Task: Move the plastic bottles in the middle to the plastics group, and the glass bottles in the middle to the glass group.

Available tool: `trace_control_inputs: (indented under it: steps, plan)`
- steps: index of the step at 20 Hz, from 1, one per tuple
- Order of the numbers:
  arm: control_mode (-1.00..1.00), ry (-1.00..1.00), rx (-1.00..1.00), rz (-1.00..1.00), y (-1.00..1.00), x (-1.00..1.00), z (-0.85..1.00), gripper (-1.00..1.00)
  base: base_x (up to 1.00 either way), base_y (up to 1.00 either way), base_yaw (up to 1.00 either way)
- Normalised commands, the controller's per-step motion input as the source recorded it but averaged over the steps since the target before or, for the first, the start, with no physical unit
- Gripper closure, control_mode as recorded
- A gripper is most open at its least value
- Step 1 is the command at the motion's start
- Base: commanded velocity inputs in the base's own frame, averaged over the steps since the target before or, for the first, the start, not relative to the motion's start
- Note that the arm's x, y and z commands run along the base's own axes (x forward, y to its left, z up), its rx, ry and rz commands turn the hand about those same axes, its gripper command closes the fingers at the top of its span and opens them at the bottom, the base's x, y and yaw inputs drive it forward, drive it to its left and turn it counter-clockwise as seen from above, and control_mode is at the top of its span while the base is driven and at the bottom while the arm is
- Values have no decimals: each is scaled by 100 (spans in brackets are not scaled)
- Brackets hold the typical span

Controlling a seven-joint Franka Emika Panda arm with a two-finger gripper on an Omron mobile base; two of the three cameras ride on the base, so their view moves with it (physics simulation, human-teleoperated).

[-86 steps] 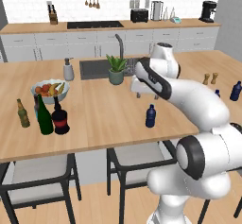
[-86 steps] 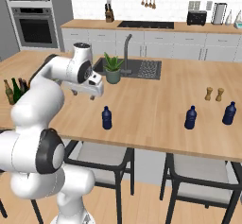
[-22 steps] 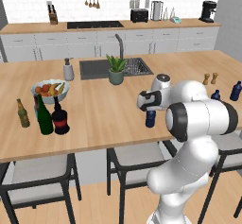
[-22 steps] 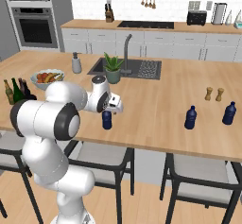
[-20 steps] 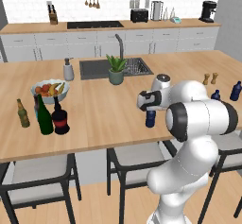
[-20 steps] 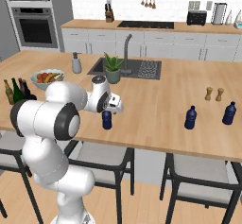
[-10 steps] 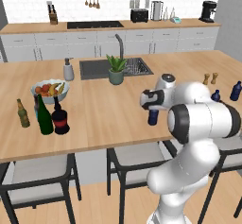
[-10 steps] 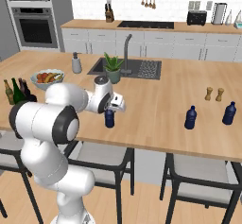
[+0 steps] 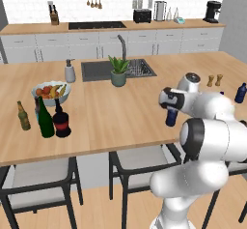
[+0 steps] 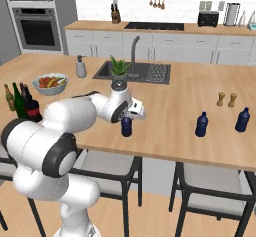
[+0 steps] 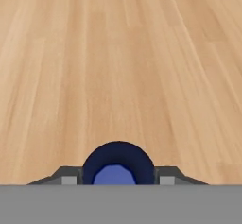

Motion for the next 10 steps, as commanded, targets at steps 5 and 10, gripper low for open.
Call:
trace_control_inputs:
  steps: [5, 10]
  plan:
    - [-100, 9, 0, -1, -78, -31, 34, 100, 0, 0, 0]
    - [-100, 11, 0, -7, -85, -18, 21, 100, 0, 0, 0]
